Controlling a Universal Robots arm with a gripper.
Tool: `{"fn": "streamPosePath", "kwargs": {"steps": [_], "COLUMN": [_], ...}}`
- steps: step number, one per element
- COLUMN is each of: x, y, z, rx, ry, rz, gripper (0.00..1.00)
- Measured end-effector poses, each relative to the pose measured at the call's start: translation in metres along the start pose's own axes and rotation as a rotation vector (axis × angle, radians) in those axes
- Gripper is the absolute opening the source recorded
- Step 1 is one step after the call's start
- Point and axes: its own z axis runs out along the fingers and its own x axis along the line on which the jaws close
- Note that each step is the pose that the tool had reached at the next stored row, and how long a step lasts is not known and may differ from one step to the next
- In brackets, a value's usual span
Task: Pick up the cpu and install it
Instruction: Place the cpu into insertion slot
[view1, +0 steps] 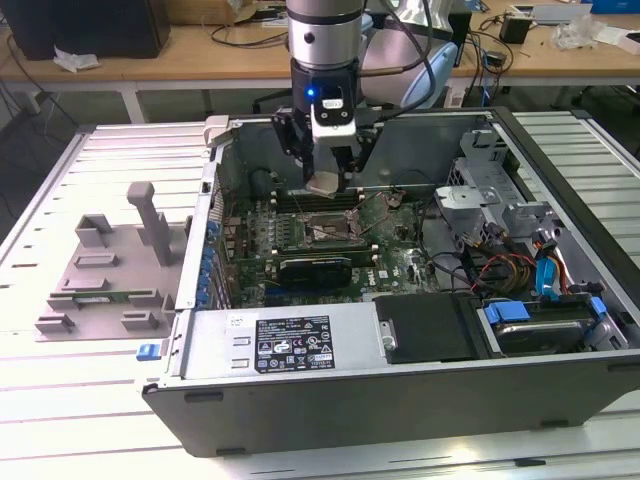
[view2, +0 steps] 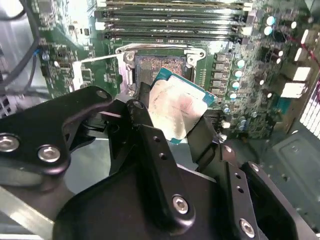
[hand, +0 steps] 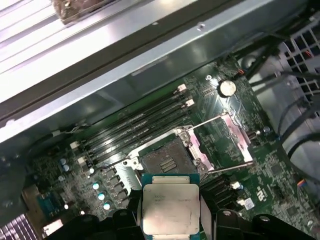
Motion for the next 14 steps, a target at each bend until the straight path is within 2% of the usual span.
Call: {"fn": "streamPosePath", "kwargs": {"steps": [3,9,14], "x": [0.0,0.0,0.0], "y": [0.0,-0.0001,-0.0001], "z": [0.0007,0.0025,0.0036], "rx": [0.0012,0.0041,0.0059], "ry": [-0.0022,-0.0078,-0.0114], "rz": [0.086,0.309,0.445], "gripper": [0.54,0.54,0.54]}}
